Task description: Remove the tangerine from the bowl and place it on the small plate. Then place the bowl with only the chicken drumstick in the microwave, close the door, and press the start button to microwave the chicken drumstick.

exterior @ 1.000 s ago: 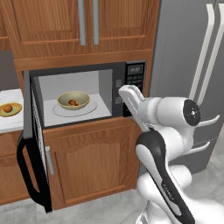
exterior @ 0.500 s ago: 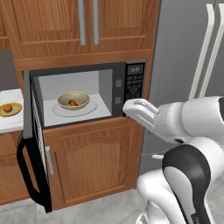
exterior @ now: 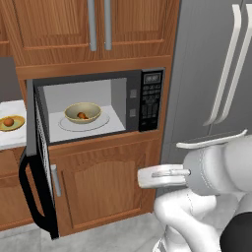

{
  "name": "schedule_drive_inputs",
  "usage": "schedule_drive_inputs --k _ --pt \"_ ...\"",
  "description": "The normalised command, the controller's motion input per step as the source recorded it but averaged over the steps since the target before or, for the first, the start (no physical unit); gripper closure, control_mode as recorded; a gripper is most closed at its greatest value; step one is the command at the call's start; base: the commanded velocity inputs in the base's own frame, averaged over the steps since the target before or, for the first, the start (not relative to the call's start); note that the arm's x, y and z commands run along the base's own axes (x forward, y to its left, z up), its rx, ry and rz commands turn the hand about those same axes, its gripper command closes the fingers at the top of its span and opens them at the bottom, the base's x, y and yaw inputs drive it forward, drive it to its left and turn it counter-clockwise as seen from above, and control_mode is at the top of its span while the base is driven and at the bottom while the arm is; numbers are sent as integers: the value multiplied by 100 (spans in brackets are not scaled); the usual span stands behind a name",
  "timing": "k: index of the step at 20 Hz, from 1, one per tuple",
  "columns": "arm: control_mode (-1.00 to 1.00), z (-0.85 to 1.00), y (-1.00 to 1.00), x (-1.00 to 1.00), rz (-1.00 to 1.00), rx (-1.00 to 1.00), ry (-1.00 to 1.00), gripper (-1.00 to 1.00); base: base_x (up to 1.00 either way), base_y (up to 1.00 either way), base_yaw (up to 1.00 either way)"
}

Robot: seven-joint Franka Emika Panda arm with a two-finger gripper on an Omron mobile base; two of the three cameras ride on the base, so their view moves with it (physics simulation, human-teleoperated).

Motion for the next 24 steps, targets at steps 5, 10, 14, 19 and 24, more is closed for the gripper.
schedule_drive_inputs --k 5,10,14,19,24 --pt "-100 -18 70 -58 31 -35 -6 -100 0 0 0" --pt "-100 -34 99 -4 23 -33 -8 -100 0 0 0" --pt "-100 -46 100 13 22 -27 -12 -100 0 0 0" --pt "-100 -51 91 34 22 -22 -8 -100 0 0 0" --pt "-100 -60 87 54 27 -18 -8 -100 0 0 0"
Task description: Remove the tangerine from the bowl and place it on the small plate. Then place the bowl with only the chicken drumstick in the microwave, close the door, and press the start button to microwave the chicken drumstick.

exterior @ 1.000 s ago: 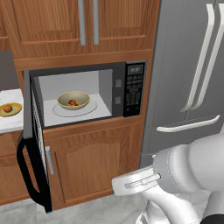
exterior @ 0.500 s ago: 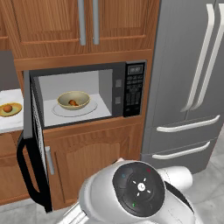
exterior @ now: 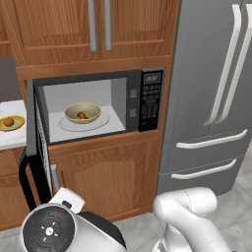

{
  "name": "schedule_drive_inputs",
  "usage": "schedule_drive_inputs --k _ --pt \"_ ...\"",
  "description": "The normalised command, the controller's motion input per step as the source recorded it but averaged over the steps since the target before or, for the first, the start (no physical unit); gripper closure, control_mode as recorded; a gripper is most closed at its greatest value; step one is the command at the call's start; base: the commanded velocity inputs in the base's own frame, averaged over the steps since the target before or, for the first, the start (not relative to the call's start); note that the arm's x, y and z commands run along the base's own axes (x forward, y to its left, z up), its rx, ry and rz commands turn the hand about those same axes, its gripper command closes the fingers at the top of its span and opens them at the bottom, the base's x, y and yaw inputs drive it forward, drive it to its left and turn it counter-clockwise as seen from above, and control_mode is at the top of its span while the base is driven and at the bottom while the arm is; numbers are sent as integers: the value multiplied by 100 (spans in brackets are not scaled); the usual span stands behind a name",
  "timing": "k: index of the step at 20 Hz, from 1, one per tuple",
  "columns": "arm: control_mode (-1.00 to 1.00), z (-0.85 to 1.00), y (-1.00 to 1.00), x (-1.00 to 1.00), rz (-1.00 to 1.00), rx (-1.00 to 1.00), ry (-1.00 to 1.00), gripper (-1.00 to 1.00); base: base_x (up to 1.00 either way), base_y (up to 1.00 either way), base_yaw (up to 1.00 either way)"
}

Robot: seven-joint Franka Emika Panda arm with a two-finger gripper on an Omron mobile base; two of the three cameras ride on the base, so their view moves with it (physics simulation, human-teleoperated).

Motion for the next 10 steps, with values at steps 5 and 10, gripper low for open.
schedule_drive_inputs --k 5,10 --pt "-100 -55 74 73 29 -17 -3 -100 0 0 0" --pt "-100 -55 60 85 23 -13 0 -100 0 0 0"
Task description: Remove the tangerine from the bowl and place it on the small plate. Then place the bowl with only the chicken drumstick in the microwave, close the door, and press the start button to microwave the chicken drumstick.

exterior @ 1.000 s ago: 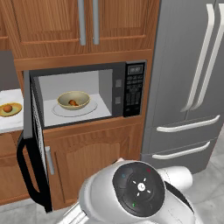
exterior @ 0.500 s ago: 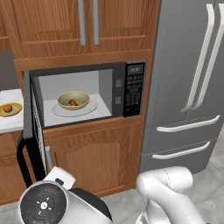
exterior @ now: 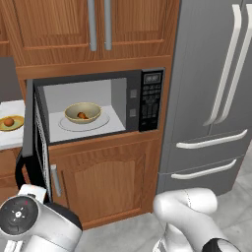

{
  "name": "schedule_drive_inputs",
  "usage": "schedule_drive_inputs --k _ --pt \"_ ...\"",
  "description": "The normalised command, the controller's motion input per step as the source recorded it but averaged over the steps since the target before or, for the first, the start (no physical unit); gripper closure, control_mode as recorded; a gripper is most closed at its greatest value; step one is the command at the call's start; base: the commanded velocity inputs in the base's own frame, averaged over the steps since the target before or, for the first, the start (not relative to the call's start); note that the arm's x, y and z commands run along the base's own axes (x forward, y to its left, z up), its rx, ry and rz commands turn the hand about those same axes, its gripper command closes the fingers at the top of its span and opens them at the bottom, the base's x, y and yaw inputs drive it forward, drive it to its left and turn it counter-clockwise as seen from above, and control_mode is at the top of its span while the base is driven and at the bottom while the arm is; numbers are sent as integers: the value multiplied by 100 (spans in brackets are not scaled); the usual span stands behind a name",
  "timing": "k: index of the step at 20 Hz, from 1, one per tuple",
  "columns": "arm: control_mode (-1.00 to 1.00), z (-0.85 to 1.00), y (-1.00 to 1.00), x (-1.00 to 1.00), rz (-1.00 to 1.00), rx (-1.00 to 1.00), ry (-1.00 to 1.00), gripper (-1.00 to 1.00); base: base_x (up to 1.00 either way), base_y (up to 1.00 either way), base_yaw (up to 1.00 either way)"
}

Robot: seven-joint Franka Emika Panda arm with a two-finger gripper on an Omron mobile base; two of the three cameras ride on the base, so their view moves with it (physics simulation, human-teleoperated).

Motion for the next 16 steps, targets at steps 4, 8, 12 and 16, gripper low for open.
schedule_drive_inputs --k 4,8,12,16 --pt "-100 -60 62 67 27 -15 -2 -100 0 0 0" --pt "-100 -32 42 -1 21 -20 -21 -100 0 0 0" --pt "-100 -32 41 16 13 -21 -11 -100 0 0 0" --pt "-100 -29 55 76 7 -16 0 -100 0 0 0"
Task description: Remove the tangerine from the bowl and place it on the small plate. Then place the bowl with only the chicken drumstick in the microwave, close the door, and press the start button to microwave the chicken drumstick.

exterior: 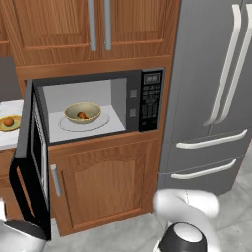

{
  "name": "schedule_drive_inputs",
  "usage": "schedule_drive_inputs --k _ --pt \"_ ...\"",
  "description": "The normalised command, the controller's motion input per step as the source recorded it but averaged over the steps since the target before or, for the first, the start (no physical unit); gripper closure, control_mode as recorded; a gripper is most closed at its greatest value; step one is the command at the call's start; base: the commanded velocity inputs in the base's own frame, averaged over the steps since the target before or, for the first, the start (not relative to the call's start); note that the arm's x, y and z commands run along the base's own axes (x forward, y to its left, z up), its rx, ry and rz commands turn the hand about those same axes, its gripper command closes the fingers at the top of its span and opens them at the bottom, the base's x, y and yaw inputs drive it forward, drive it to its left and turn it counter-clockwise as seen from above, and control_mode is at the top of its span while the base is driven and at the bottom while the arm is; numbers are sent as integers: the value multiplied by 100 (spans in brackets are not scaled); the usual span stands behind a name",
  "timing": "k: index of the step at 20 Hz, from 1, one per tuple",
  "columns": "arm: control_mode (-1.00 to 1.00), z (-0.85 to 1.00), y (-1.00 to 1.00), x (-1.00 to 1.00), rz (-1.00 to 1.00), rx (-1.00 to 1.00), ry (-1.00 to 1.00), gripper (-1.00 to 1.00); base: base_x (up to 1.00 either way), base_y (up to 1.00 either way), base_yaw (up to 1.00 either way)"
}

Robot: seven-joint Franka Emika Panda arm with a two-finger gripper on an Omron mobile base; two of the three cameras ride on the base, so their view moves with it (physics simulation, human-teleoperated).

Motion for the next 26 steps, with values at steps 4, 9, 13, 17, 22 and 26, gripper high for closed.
schedule_drive_inputs --k 4,9,13,17,22,26 --pt "-100 -25 61 81 0 -18 4 -100 0 0 0" --pt "-100 -4 20 61 0 -17 9 -100 0 0 0" --pt "-100 20 -47 18 -5 -7 8 -100 0 0 0" --pt "-100 39 -90 1 -8 -1 0 -100 0 0 0" --pt "-100 40 -100 5 -6 0 0 -100 0 0 0" --pt "-100 32 -100 1 -5 0 -1 -100 0 0 0"
